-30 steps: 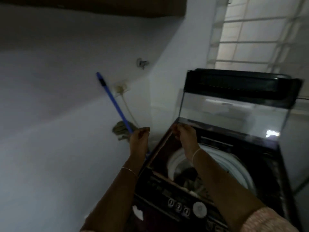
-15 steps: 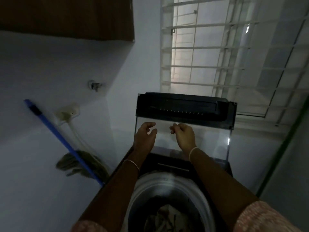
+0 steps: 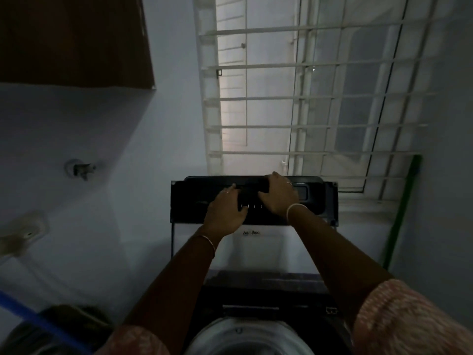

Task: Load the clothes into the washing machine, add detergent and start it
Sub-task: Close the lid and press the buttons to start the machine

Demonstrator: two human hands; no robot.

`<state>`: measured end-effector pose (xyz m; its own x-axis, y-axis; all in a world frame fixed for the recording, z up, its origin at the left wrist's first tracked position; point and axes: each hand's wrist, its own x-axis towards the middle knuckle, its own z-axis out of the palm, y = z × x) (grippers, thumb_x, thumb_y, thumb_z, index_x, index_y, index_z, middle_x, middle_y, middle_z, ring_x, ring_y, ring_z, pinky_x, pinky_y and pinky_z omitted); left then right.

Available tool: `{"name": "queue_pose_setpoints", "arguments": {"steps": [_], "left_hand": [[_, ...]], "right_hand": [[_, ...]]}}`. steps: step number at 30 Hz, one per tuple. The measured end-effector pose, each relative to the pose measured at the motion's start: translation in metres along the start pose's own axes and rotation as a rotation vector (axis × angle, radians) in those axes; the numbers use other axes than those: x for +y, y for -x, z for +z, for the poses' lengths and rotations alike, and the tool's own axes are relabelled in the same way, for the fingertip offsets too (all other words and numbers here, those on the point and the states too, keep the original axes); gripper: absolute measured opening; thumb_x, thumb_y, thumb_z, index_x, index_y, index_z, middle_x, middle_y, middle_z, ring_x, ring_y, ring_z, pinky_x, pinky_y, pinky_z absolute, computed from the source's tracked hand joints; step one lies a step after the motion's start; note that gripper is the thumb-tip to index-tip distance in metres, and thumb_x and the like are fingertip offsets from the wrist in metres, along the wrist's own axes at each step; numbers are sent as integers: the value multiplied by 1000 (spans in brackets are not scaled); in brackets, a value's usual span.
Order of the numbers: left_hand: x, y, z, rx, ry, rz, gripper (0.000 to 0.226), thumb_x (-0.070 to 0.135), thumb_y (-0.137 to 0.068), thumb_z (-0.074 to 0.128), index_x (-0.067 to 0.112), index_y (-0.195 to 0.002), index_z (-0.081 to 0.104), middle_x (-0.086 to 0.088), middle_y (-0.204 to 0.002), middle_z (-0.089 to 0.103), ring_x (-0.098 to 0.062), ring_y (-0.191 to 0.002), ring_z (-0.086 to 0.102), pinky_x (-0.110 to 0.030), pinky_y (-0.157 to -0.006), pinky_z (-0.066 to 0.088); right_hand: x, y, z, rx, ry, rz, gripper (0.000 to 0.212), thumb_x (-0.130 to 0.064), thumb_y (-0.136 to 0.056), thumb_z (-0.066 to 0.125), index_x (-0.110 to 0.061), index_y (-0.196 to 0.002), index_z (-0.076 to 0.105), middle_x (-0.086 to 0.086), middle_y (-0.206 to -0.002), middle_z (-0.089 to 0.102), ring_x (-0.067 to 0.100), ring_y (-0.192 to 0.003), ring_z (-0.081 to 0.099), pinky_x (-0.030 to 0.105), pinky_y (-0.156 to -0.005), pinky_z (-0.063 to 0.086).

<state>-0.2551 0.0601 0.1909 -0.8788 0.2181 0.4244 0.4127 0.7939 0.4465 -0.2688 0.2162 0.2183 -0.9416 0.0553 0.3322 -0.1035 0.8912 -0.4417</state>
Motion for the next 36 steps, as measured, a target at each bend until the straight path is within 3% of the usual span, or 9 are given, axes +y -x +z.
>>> {"name": "queue_pose_setpoints", "arguments": {"steps": [2, 6, 14, 21, 29, 36], "left_hand": [[-6, -19, 1, -20, -127, 45, 58, 36, -95, 50, 11, -145, 35, -7, -158, 23, -25, -145, 21, -47, -115, 27], [-18, -47, 7, -22, -446, 163, 62, 45, -100, 29, 15, -152, 16, -2, -162, 7, -22, -149, 7, -52, -118, 14], [-43, -67, 21, -22, -507, 198, 64, 47, -100, 28, 17, -153, 10, -3, -162, 6, -23, -149, 6, -53, -118, 11], [-31, -69, 19, 52, -367, 114, 53, 45, -99, 32, 20, -146, 30, -2, -151, 35, -23, -141, 27, -53, -114, 19], [-18, -46, 3, 116, -378, 119, 50, 44, -98, 35, 21, -142, 36, -2, -145, 41, -22, -136, 33, -51, -109, 27], [-1, -13, -14, 165, -401, 131, 50, 46, -96, 35, 22, -140, 37, 0, -142, 43, -22, -132, 34, -51, -104, 31]], "right_hand": [[1, -7, 7, 14, 147, 2, 57, -37, -86, 54, -13, -136, 42, 11, -148, 34, 29, -137, 31, 50, -111, 30], [-5, -15, 26, 56, 187, 68, 59, -42, -93, 44, -13, -143, 33, 10, -156, 23, 27, -144, 21, 49, -115, 21], [0, -23, 49, 131, 336, -4, 64, -48, -98, 27, -17, -152, 13, 8, -160, 9, 25, -149, 3, 52, -118, 2], [7, -24, 39, 181, 480, -92, 63, -53, -96, 30, -17, -146, 28, 10, -147, 38, 26, -140, 29, 52, -117, 10], [-7, -5, 18, 220, 532, -134, 53, -51, -96, 34, -14, -133, 44, 12, -125, 57, 30, -119, 51, 46, -110, 29], [-19, 30, -1, 268, 488, -169, 39, -35, -95, 42, -13, -127, 49, 11, -119, 60, 29, -113, 54, 43, -104, 38]]}}
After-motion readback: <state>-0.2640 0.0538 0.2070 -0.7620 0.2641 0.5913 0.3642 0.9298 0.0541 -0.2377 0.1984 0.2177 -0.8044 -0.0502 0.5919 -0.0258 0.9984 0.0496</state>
